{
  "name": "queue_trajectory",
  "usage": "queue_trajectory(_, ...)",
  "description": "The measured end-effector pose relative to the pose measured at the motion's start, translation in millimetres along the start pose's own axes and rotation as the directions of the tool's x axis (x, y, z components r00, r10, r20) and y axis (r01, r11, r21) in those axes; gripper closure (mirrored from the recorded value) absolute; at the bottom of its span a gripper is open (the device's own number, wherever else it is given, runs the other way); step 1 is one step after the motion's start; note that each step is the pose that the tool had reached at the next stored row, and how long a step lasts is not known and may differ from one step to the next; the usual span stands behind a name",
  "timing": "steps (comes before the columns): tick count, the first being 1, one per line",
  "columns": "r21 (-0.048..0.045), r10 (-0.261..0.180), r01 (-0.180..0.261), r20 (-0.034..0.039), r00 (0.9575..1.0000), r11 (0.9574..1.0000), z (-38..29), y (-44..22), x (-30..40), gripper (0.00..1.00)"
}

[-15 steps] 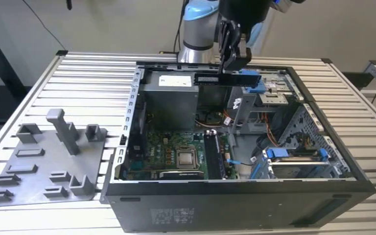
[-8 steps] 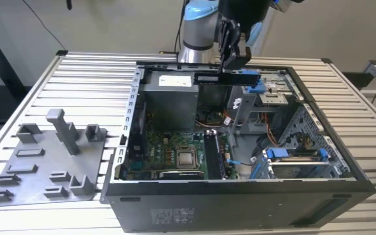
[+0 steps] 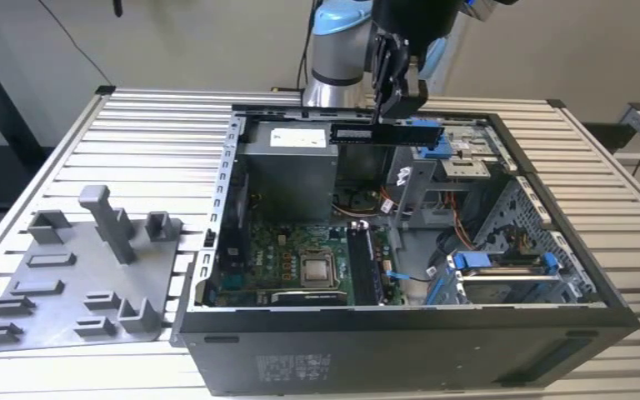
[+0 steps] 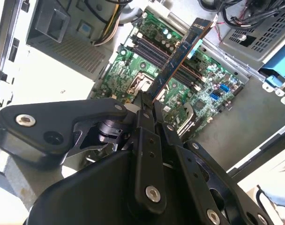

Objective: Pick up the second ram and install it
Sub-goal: 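Insert the second ram into the second slot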

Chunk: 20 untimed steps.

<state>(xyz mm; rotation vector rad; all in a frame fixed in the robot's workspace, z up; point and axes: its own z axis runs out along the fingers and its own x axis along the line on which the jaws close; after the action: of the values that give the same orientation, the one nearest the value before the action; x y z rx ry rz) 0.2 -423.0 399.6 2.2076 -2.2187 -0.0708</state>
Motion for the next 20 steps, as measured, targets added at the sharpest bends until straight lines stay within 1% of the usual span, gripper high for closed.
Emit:
queue_trajectory(6, 0.0001, 0.004, -0.004, 0.0002, 1.0, 1.0, 0.0, -0.1, 0.0, 0.86)
queue_trajectory(11, 0.001, 0.043, -0.043, 0.0018, 0.9991, 0.9991, 0.0, -0.1, 0.0, 0.86)
queue_trajectory(16, 0.0021, 0.094, -0.094, 0.0039, 0.9956, 0.9956, 0.0, -0.1, 0.0, 0.86)
queue_trajectory(20, 0.0028, 0.131, -0.131, 0.0054, 0.9913, 0.9913, 0.0, -0.1, 0.0, 0.86)
